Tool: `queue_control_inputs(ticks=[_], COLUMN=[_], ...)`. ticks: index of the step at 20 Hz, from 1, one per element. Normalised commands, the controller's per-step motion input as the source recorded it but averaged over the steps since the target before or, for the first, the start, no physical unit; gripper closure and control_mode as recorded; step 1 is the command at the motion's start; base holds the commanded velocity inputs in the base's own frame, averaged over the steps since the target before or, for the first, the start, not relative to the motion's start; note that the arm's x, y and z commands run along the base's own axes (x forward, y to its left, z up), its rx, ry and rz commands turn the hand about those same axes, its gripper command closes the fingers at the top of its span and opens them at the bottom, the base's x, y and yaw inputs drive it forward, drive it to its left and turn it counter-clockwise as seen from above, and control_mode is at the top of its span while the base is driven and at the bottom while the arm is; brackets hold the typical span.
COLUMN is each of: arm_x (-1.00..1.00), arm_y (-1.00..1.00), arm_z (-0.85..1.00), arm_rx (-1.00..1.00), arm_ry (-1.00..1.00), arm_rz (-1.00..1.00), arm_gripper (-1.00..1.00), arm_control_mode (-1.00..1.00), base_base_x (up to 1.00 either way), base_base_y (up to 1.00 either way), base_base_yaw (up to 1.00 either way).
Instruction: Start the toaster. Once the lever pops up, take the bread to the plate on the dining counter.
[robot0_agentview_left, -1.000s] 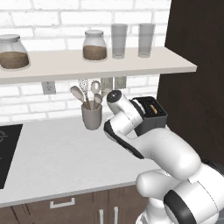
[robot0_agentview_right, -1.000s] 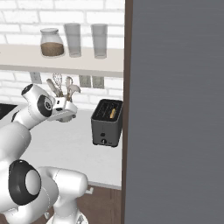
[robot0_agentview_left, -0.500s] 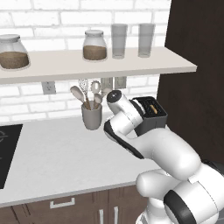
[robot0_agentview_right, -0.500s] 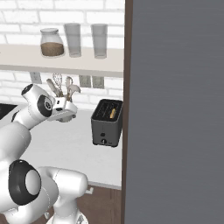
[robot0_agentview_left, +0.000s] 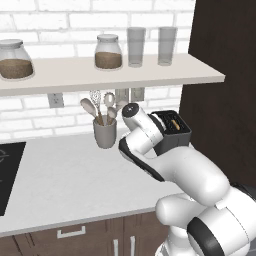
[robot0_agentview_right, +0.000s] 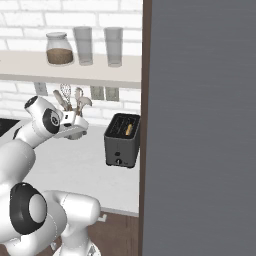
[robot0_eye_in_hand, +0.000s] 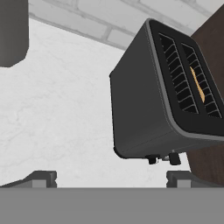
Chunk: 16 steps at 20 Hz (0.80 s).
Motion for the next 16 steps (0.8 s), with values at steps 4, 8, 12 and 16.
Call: queue_control_inputs(ticks=[4, 8, 12, 16], arm_x=[0.0, 0.0, 0.0, 0.0], arm_y=[0.0, 0.0, 0.0, 0.0], arm_z=[0.0, 0.0, 0.0, 0.0], arm_rx=[0.0, 0.0, 0.0, 0.0], arm_ry=[0.0, 0.0, 0.0, 0.0], arm_rz=[0.0, 0.0, 0.0, 0.0], arm_gripper=[-1.0, -1.0, -1.0, -1.0], arm_control_mode=[-1.0, -1.0, -1.0, -1.0], base_base_x=[0.0, 0.0, 0.0, 0.0], base_base_y=[0.0, 0.0, 0.0, 0.0], base_base_yaw=[0.0, 0.0, 0.0, 0.0])
